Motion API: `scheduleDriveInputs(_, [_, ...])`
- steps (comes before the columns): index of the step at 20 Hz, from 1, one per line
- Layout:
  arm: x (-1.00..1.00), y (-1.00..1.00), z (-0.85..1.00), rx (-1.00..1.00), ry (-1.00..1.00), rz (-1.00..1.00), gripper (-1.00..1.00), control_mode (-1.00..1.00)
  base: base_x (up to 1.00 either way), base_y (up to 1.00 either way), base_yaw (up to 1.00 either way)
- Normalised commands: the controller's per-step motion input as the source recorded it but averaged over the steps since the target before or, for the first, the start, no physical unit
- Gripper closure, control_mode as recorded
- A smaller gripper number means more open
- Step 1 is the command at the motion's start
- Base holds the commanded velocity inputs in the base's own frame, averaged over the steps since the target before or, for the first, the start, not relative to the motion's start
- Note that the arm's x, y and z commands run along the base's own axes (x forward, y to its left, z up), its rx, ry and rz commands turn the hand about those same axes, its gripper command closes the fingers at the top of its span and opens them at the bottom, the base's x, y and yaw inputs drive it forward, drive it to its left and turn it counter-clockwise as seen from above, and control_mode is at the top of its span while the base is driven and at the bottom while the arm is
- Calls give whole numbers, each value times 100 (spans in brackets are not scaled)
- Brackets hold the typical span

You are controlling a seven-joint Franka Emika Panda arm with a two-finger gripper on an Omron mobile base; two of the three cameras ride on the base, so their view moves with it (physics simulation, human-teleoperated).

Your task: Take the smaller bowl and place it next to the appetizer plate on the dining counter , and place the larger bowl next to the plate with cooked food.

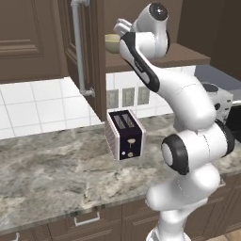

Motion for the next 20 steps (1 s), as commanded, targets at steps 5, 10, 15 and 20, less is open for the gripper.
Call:
scheduleDriveInputs(5, [60,6,0,0,2,-4,-100,-100,0,0,0])
scheduleDriveInputs(10, [60,2,0,0,6,-4,-100,-100,0,0,0])
scheduleDriveInputs(15, [43,9,-7,0,10,-6,100,-100,0,0,0])
scheduleDriveInputs(20, [10,17,-14,0,10,-3,100,-100,0,0,0])
